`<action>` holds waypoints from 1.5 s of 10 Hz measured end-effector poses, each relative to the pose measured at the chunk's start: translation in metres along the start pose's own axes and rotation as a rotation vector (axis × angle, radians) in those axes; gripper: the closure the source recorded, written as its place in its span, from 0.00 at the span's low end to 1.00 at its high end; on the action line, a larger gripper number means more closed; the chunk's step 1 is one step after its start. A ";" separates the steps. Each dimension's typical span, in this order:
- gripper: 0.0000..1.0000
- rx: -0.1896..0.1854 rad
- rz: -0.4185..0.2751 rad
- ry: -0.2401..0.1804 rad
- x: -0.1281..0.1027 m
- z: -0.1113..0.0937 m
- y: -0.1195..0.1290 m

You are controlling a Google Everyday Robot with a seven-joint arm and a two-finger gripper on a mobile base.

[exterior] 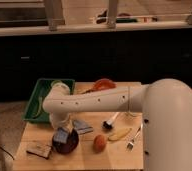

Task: Wipe purple bowl with sponge

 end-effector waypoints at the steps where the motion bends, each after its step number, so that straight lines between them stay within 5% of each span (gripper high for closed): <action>1: 0.94 -0.003 -0.025 -0.010 -0.006 0.002 -0.007; 4: 0.94 -0.011 -0.063 -0.065 -0.035 0.009 -0.011; 7: 0.94 -0.024 -0.022 -0.094 -0.055 0.010 0.009; 12: 0.94 -0.046 0.085 -0.059 -0.058 -0.003 0.046; 15: 0.94 -0.062 0.129 -0.009 -0.036 -0.009 0.063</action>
